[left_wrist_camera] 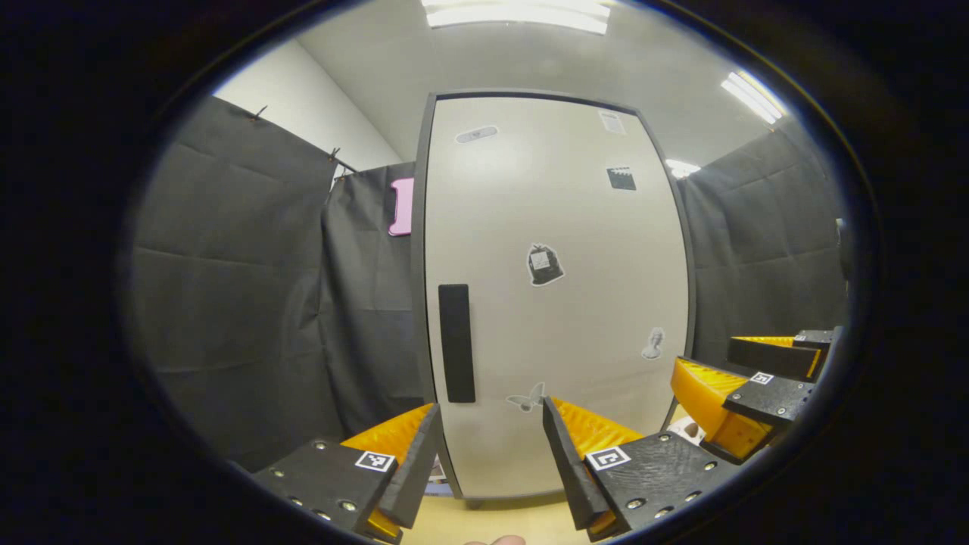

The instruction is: Open the cabinet door with the right hand, grasp the bottle in the cabinet with the left hand and place it on the coaster, then close the cabinet door with the right hand.

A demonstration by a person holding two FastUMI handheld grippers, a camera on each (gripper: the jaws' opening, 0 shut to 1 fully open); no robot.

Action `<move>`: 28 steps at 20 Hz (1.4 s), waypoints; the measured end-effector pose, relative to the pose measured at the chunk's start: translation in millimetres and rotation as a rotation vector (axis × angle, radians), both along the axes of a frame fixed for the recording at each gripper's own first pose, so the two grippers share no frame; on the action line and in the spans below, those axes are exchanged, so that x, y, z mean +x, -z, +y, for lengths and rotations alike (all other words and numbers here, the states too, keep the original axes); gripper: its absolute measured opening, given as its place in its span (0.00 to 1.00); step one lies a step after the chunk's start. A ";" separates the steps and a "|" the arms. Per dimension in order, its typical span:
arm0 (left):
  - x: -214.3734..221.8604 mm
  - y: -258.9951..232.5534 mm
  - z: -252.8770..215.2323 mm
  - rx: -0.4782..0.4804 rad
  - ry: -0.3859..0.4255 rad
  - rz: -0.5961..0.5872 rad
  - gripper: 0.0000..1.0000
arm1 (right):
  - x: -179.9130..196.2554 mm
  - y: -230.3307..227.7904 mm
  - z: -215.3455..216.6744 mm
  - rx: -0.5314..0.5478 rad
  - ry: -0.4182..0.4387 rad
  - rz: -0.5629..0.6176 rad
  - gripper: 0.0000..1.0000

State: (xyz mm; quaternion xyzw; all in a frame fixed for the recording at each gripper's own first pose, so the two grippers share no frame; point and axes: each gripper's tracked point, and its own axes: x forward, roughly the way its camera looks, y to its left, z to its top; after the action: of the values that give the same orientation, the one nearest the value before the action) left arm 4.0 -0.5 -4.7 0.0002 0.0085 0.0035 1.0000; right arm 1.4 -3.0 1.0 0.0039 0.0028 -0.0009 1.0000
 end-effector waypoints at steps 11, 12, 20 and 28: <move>2.1 0.0 0.8 0.003 -0.005 -0.001 0.76 | 2.4 -2.3 -1.3 -0.006 0.000 -0.004 0.93; 1.9 0.1 0.5 0.004 -0.004 -0.002 0.76 | 2.1 -2.8 -2.4 -0.006 0.001 -0.004 0.94; 1.1 -1.1 0.7 0.009 -0.001 -0.006 0.70 | 6.6 -3.4 -3.5 -0.009 -0.003 -0.004 0.93; 1.2 -2.1 2.5 0.006 -0.026 -0.018 0.70 | 26.2 -10.2 11.6 -0.020 -0.042 -0.020 0.93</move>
State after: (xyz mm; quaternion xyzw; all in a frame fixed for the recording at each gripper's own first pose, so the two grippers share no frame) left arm 5.2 2.0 -2.6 0.0029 -0.0003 0.0165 0.9999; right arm 27.6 8.5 11.2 -0.0061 -0.0069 0.0199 0.9998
